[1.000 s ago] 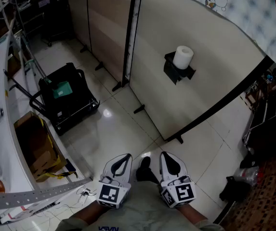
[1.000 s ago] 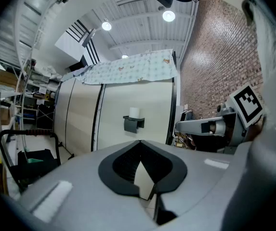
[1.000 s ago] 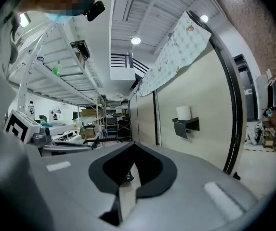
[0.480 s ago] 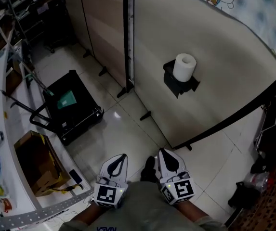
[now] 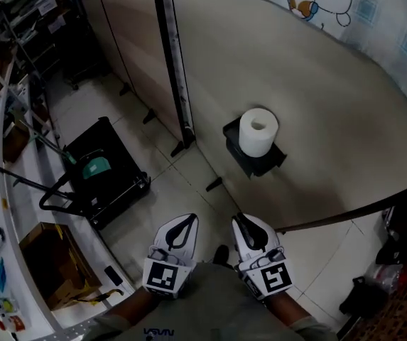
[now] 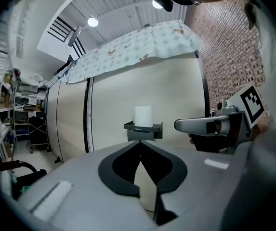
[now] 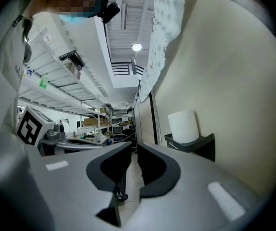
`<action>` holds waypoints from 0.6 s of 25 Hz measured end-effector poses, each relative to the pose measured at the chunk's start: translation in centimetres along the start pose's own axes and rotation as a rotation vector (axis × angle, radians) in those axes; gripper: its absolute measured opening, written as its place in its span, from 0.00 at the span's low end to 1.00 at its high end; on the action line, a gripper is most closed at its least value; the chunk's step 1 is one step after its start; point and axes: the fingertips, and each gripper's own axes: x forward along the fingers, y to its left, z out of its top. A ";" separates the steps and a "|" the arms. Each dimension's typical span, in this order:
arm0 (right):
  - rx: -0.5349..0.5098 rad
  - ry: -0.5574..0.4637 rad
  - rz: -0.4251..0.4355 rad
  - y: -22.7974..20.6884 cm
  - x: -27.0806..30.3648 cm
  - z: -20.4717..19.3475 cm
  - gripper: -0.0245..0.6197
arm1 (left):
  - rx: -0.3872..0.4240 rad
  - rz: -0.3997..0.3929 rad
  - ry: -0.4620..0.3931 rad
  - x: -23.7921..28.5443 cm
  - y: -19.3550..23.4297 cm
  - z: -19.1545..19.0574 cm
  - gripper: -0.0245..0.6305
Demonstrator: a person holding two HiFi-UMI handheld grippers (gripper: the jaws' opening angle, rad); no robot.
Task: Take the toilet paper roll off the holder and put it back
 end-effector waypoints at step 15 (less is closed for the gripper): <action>-0.411 0.202 -0.035 -6.1 7.1 8.4 0.26 | 0.002 -0.331 -0.049 12.6 3.4 3.4 0.12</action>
